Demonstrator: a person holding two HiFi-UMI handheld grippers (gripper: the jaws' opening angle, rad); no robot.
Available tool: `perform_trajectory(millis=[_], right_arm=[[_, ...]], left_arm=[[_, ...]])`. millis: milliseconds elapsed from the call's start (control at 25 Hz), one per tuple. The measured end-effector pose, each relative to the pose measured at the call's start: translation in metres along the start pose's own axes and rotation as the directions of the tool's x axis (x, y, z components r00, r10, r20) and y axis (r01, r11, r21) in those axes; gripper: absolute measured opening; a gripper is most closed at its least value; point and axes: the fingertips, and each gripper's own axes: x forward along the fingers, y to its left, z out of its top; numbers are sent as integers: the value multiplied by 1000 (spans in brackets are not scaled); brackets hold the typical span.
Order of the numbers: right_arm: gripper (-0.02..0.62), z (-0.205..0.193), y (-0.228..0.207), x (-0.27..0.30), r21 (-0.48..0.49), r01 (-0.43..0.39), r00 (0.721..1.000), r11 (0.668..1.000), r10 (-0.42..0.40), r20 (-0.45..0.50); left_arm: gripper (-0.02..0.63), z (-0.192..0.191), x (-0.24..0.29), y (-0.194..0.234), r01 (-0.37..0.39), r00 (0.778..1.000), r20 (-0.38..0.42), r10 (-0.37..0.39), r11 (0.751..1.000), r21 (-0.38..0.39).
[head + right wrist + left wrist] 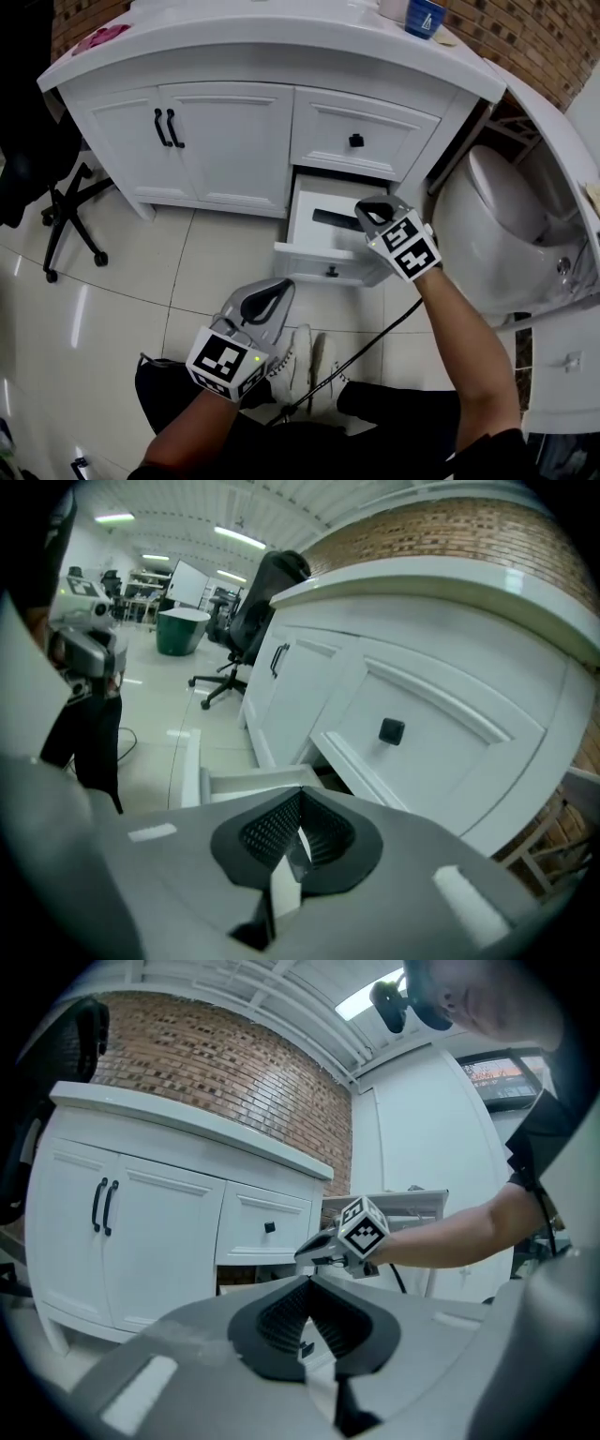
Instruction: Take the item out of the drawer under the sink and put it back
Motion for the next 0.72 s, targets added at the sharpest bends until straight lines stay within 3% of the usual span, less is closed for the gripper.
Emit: perform_trajectory(millis=[240, 480, 720], right_arm=[[8, 13, 19, -68, 192, 15, 990, 981, -42, 134], [6, 7, 42, -125, 346, 18, 966, 938, -105, 236], [8, 4, 72, -165, 402, 32, 942, 915, -162, 294]], left_arm=[[5, 8, -1, -1, -11, 1000, 7, 11, 1000, 20], [5, 13, 2, -14, 9, 1000, 10, -9, 999, 32], [5, 17, 5, -25, 20, 1000, 14, -20, 999, 47]])
